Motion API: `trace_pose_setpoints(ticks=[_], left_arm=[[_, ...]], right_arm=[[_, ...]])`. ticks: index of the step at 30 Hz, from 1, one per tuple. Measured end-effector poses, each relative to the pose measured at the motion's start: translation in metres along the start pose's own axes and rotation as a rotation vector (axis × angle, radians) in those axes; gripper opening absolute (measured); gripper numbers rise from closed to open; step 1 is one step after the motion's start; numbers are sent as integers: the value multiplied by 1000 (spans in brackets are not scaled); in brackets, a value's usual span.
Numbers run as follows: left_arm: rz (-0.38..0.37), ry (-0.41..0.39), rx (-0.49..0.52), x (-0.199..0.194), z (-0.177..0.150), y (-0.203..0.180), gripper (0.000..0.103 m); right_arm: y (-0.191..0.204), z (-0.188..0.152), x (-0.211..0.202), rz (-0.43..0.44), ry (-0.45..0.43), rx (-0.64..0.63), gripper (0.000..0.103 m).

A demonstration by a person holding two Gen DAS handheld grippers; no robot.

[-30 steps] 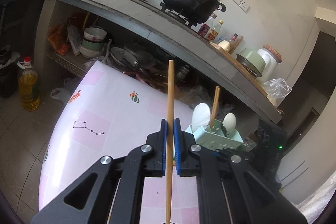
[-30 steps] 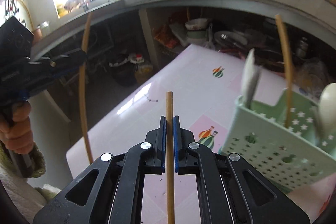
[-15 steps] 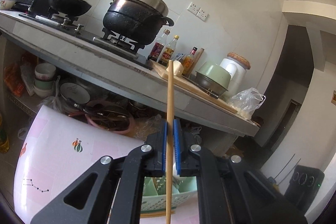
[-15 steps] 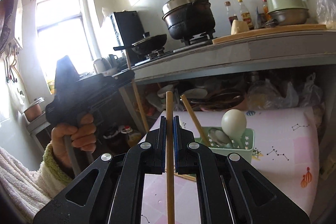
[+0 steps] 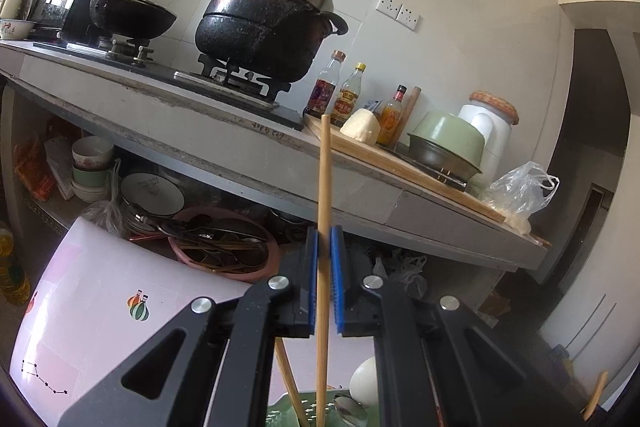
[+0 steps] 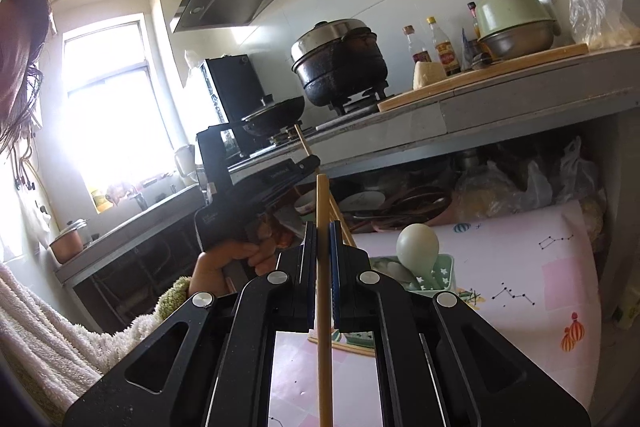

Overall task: Organize utensils
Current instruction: 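Lower the chopstick into the green holder with the left tool and release while the right tool carries its chopstick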

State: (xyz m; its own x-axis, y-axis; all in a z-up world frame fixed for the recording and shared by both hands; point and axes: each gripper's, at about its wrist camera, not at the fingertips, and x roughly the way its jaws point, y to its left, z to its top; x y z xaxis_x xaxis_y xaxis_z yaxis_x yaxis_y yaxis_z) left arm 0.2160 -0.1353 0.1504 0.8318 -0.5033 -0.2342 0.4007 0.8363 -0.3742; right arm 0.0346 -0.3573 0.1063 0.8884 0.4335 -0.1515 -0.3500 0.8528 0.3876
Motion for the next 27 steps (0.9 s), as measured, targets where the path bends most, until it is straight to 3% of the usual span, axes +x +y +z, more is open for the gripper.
trace_pose_setpoints(ticks=[6, 15, 18, 25, 27], left_arm=[[9, 23, 28, 19, -23, 0, 6], [-64, 252, 104, 48, -63, -3, 7], [-89, 284, 108, 47, -70, -4, 8], [-106, 245, 86, 17, -66, -1, 42], [-110, 232, 92, 1, -64, 0, 47]], right_arm=[[-1, -3, -2, -1, 5, 5, 5], [-1, -4, -1, -10, 17, 17, 5], [-1, -3, 1, -15, 19, 18, 5], [-3, 9, 13, 21, 22, 21, 5], [-5, 16, 21, 49, 20, 24, 5]])
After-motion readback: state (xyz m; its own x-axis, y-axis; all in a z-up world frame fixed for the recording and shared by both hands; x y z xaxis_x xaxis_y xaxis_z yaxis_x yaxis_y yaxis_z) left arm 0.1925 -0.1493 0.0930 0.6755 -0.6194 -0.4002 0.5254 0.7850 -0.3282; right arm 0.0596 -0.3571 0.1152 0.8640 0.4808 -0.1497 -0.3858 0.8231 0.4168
